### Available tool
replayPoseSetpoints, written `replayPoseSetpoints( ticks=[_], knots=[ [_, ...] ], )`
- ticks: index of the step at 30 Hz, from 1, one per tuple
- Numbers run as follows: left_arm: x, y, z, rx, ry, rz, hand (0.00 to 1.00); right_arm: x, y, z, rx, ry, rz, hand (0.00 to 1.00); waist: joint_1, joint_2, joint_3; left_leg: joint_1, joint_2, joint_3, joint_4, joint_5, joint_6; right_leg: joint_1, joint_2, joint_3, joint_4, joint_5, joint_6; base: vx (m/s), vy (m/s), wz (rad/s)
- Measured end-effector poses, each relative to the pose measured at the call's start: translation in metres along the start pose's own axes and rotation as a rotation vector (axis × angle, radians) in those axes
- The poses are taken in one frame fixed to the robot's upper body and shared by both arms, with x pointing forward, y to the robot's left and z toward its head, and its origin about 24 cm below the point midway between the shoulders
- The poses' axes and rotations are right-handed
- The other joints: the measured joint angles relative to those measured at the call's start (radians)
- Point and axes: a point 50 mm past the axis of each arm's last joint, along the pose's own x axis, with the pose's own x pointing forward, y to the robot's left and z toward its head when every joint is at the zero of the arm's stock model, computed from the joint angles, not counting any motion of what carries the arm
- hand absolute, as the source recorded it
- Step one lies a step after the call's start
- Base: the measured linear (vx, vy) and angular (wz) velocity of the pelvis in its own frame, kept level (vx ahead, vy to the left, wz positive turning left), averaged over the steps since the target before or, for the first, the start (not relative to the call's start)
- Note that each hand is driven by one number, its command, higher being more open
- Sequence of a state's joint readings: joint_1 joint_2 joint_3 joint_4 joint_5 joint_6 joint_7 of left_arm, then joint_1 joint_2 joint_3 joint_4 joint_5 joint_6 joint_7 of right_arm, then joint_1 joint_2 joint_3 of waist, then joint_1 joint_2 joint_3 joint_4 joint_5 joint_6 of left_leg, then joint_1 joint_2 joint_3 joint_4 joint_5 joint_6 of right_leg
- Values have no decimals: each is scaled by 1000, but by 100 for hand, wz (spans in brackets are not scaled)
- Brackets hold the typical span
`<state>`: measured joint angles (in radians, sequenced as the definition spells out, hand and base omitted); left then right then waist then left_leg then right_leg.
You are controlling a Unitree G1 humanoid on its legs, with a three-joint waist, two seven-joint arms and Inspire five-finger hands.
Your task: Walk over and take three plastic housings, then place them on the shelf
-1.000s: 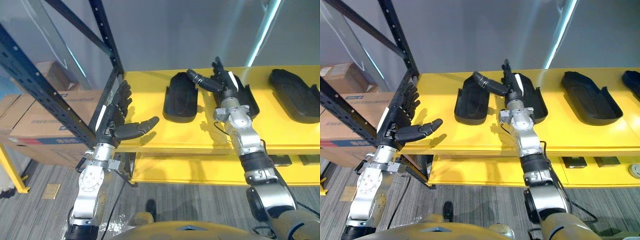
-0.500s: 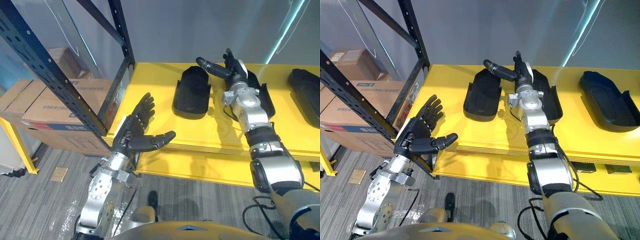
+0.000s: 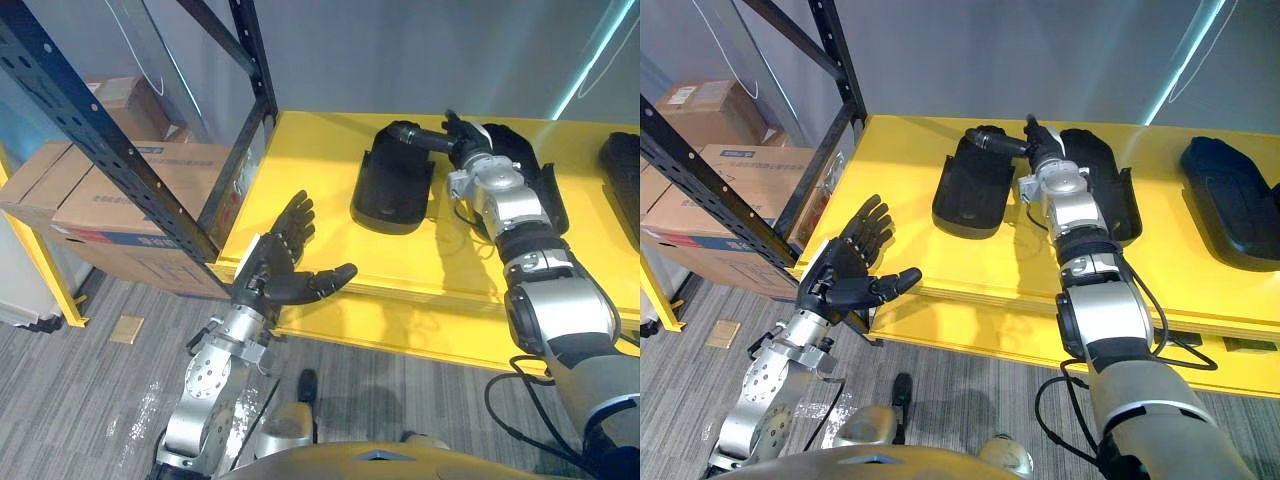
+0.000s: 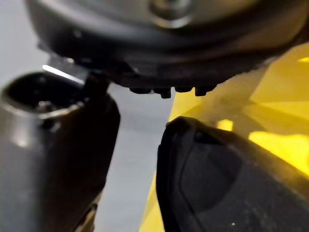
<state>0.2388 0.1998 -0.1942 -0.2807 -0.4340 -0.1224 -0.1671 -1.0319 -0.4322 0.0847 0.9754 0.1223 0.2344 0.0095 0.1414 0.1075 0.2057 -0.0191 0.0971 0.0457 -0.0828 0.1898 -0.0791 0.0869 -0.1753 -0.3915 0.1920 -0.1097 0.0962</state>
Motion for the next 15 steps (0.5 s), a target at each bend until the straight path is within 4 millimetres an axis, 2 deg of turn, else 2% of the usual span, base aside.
replayPoseSetpoints(
  ticks=[7, 15],
  knots=[
    [1, -6, -3, -15, 9, -5, 100, 2, -5, 14, -1, -12, -12, 100, -1, 9, 15, -8, 6, 2, 0, 4, -6, -35, -3, 9, 51, -24, -8, -29, -49, -2],
    [1, -6, -3, -18, 10, 4, 100, 2, 0, 21, -24, -33, 44, 100, 1, 11, 24, -10, 4, 2, 0, 6, -8, -54, -13, 12, 93, -49, -12, -4, -41, 0]
  ],
)
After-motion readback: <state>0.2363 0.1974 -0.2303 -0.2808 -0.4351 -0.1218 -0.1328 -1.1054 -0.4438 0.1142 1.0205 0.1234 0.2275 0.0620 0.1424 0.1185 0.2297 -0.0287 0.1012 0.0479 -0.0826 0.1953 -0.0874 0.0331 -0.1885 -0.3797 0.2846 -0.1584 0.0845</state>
